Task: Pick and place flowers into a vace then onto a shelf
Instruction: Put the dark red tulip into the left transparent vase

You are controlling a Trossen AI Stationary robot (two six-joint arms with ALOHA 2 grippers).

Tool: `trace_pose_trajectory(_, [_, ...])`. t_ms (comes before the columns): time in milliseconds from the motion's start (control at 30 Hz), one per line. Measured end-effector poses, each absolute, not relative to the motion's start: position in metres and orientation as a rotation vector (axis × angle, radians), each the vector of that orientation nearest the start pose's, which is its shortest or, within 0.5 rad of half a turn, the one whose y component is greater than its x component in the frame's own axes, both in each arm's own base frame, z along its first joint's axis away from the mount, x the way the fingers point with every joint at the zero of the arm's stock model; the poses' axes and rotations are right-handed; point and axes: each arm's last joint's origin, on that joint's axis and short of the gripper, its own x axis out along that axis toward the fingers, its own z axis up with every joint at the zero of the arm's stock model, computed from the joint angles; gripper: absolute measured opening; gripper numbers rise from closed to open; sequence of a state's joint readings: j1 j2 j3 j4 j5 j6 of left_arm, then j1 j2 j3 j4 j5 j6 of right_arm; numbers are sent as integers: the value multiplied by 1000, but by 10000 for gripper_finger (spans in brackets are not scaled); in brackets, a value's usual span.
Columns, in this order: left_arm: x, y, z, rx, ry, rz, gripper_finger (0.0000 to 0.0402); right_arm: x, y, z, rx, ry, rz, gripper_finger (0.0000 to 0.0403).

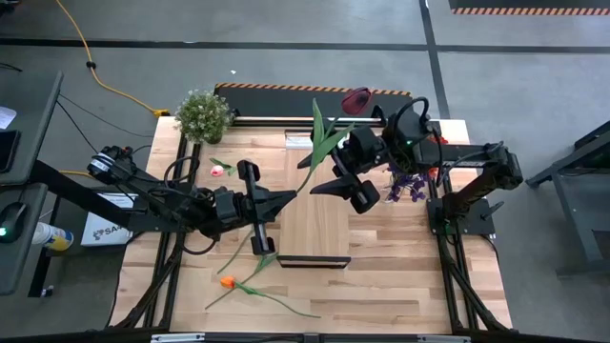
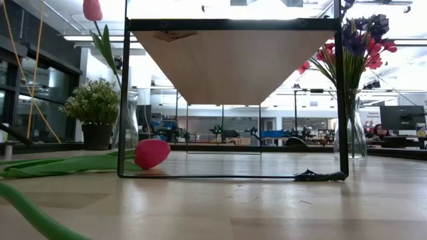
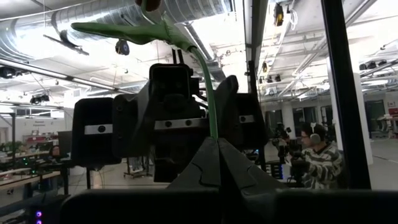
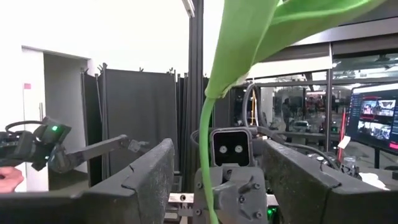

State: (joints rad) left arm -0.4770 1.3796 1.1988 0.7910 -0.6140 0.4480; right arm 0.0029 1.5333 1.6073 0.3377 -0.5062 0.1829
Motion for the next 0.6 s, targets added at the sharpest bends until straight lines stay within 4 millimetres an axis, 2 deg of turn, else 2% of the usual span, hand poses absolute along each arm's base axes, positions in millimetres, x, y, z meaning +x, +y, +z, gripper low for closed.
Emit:
trace_pose_trajectory(400, [271,-121,430,121,-477,244,21,346,15,476,79,-369,525,232])
trace_pose_trajectory(600, [271,-121,430,123,-473,245,21,346,14,477,68,-380,504,192])
